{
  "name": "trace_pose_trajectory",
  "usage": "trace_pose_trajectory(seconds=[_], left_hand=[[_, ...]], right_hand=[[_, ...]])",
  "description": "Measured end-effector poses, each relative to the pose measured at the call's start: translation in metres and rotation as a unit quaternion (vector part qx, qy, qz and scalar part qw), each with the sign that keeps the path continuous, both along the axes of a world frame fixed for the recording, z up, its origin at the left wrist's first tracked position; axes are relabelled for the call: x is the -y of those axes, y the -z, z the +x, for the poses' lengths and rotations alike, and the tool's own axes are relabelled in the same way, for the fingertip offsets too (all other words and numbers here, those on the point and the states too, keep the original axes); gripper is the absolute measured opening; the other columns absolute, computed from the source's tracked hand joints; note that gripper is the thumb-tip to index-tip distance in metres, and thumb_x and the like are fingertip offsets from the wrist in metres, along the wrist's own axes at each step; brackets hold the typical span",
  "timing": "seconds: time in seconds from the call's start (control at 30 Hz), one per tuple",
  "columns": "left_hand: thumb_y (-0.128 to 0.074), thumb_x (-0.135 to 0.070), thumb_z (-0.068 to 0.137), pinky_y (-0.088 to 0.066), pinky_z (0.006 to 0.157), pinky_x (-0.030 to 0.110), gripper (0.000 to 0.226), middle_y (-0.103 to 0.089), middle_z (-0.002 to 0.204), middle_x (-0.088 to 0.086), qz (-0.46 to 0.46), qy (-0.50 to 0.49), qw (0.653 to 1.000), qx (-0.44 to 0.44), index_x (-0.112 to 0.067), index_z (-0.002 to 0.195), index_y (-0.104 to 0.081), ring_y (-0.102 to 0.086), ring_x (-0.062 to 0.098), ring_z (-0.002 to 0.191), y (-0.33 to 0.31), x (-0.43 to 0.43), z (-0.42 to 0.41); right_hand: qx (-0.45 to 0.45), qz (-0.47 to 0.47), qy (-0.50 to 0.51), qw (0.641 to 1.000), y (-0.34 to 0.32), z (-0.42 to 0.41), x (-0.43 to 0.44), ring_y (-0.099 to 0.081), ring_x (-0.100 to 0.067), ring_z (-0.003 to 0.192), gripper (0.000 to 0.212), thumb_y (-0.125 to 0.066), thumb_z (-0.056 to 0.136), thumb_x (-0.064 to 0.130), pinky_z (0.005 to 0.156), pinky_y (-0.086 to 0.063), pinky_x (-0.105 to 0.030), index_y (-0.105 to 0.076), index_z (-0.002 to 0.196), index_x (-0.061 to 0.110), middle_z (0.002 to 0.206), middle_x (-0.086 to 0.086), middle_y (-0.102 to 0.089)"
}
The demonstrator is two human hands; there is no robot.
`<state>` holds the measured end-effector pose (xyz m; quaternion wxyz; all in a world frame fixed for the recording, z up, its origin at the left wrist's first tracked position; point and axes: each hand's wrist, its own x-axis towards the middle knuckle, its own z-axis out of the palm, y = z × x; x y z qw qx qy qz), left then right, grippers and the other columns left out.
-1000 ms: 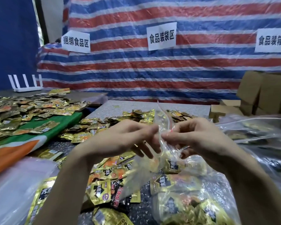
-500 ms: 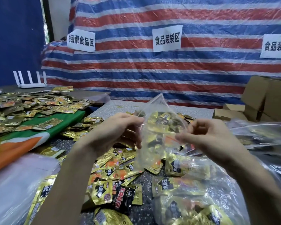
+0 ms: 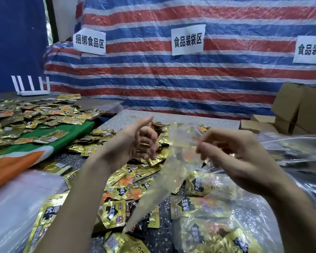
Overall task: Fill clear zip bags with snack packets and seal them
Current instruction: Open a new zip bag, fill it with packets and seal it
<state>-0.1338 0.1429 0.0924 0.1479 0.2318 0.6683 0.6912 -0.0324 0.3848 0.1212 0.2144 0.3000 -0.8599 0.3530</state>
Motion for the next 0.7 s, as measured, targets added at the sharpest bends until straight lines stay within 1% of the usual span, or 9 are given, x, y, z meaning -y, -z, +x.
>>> trace_pose_trajectory(seconds=[0.1, 0.17, 0.23, 0.33, 0.43, 0.5, 0.57, 0.63, 0.7], left_hand=[[-0.056, -0.063, 0.087, -0.055, 0.059, 0.026, 0.055, -0.071, 0.082, 0.006, -0.087, -0.124, 0.989, -0.002, -0.01, 0.09, -0.066, -0.067, 0.018, 0.067, 0.024, -0.003, -0.022], [-0.059, -0.05, 0.093, -0.057, 0.07, 0.032, 0.036, -0.072, 0.091, 0.003, -0.204, -0.235, 0.948, -0.063, -0.015, 0.096, -0.065, -0.068, 0.016, 0.076, 0.051, -0.012, -0.04], [-0.059, -0.04, 0.096, -0.057, 0.081, 0.036, 0.02, -0.068, 0.1, 0.0, -0.292, -0.284, 0.902, -0.145, -0.02, 0.098, -0.062, -0.064, 0.013, 0.086, 0.079, -0.025, -0.056], [-0.053, -0.038, 0.098, -0.049, 0.098, 0.044, 0.019, -0.057, 0.126, 0.0, -0.374, -0.266, 0.86, -0.223, -0.026, 0.11, -0.061, -0.055, 0.016, 0.111, 0.113, -0.044, -0.078], [-0.042, -0.051, 0.101, -0.021, 0.119, 0.05, 0.041, -0.026, 0.161, -0.002, -0.454, -0.223, 0.827, -0.246, -0.034, 0.137, -0.05, -0.021, 0.021, 0.148, 0.144, -0.058, -0.092], [-0.028, -0.057, 0.103, -0.002, 0.121, 0.052, 0.051, -0.004, 0.166, -0.004, -0.492, -0.177, 0.826, -0.212, -0.039, 0.15, -0.033, -0.002, 0.021, 0.153, 0.16, -0.062, -0.096], [-0.017, -0.055, 0.104, 0.007, 0.12, 0.052, 0.054, 0.006, 0.166, -0.003, -0.534, -0.148, 0.809, -0.196, -0.037, 0.156, -0.02, 0.003, 0.023, 0.153, 0.169, -0.062, -0.097], [-0.015, -0.05, 0.106, 0.01, 0.119, 0.051, 0.054, 0.005, 0.166, -0.001, -0.555, -0.159, 0.792, -0.2, -0.033, 0.157, -0.018, 0.003, 0.022, 0.153, 0.168, -0.06, -0.095], [-0.021, -0.046, 0.106, 0.006, 0.12, 0.053, 0.051, -0.007, 0.166, -0.001, -0.551, -0.186, 0.786, -0.209, -0.031, 0.155, -0.025, -0.007, 0.021, 0.153, 0.163, -0.061, -0.094]], right_hand=[[0.007, -0.015, 0.009, 1.0, -0.003, 0.001, -0.006, -0.059, -0.023, 0.064, 0.018, -0.056, 0.087, 0.029, 0.058, -0.048, -0.047, -0.069, 0.078, 0.02, 0.072, -0.005, -0.065], [0.021, -0.005, 0.012, 1.0, -0.003, 0.0, -0.008, -0.058, -0.025, 0.064, 0.018, -0.056, 0.085, 0.031, 0.059, -0.048, -0.048, -0.068, 0.076, 0.02, 0.071, -0.006, -0.064], [0.028, 0.012, 0.019, 0.999, -0.003, -0.001, -0.007, -0.058, -0.023, 0.064, 0.019, -0.056, 0.084, 0.032, 0.057, -0.047, -0.042, -0.068, 0.075, 0.021, 0.069, -0.005, -0.063], [0.043, 0.041, 0.022, 0.998, 0.0, -0.004, -0.007, -0.055, -0.016, 0.062, 0.022, -0.061, 0.091, 0.033, 0.055, -0.041, -0.026, -0.067, 0.074, 0.021, 0.067, -0.002, -0.062], [0.056, 0.055, 0.02, 0.997, 0.0, -0.004, -0.004, -0.053, -0.009, 0.06, 0.018, -0.063, 0.09, 0.021, 0.056, -0.037, -0.018, -0.067, 0.072, 0.022, 0.064, 0.005, -0.06], [0.065, 0.054, 0.014, 0.996, 0.001, -0.005, -0.002, -0.05, -0.006, 0.058, 0.017, -0.064, 0.09, 0.016, 0.054, -0.036, -0.014, -0.068, 0.074, 0.018, 0.062, 0.007, -0.059], [0.072, 0.065, 0.011, 0.995, 0.001, -0.005, 0.0, -0.05, -0.005, 0.057, 0.016, -0.064, 0.091, 0.015, 0.054, -0.036, -0.013, -0.069, 0.076, 0.015, 0.062, 0.007, -0.059], [0.076, 0.069, 0.007, 0.995, 0.001, -0.004, 0.001, -0.049, -0.005, 0.057, 0.016, -0.064, 0.091, 0.016, 0.054, -0.036, -0.014, -0.07, 0.077, 0.014, 0.062, 0.005, -0.058], [0.077, 0.071, 0.007, 0.994, 0.001, -0.004, 0.002, -0.049, -0.005, 0.057, 0.016, -0.063, 0.09, 0.018, 0.054, -0.036, -0.015, -0.07, 0.077, 0.013, 0.063, 0.002, -0.059]])
